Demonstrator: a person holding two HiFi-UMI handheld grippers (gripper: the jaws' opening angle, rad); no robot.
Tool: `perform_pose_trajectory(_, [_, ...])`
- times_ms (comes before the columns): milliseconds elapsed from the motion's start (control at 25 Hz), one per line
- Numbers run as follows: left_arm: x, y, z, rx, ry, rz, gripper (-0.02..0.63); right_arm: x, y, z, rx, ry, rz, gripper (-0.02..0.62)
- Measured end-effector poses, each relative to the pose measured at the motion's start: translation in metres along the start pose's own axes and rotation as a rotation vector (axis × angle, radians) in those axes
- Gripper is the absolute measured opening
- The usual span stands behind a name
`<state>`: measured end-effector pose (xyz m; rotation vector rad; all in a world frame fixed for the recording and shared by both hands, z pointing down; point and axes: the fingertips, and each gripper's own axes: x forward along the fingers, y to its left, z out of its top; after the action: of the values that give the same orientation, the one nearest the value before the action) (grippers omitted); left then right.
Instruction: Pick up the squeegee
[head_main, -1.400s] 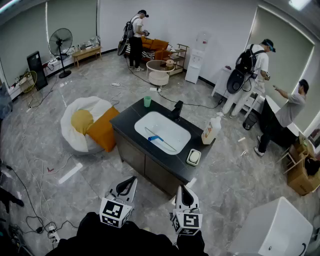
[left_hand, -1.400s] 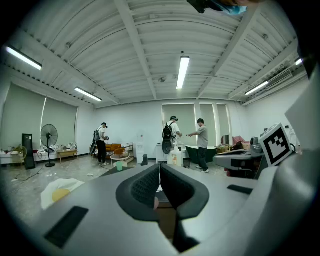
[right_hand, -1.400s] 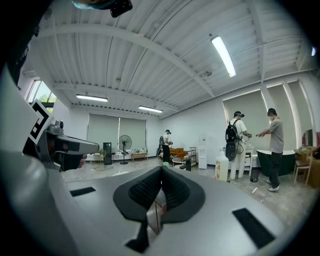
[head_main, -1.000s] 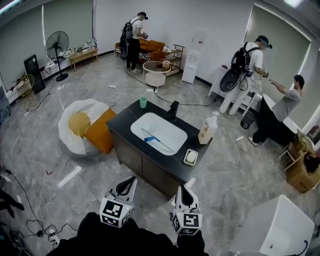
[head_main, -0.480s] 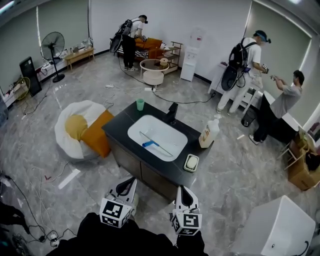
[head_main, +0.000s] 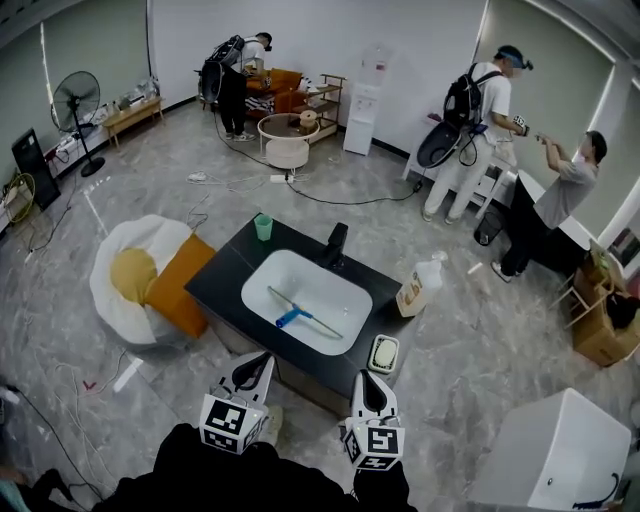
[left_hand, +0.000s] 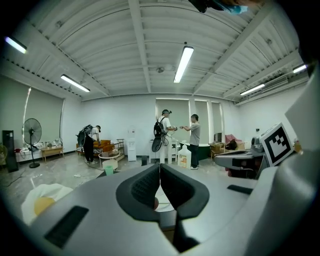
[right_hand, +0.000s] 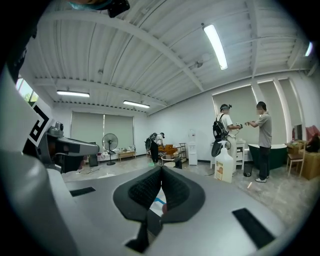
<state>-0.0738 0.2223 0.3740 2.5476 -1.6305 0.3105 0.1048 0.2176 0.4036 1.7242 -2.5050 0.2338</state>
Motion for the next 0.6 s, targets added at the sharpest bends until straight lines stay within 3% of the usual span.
perform_pose_trajectory(600, [0.110, 0.090, 0.006, -0.027, 0.049, -0.111, 0.025, 0.128, -0.004, 0.016, 0.015, 0.053, -0.086, 0.017])
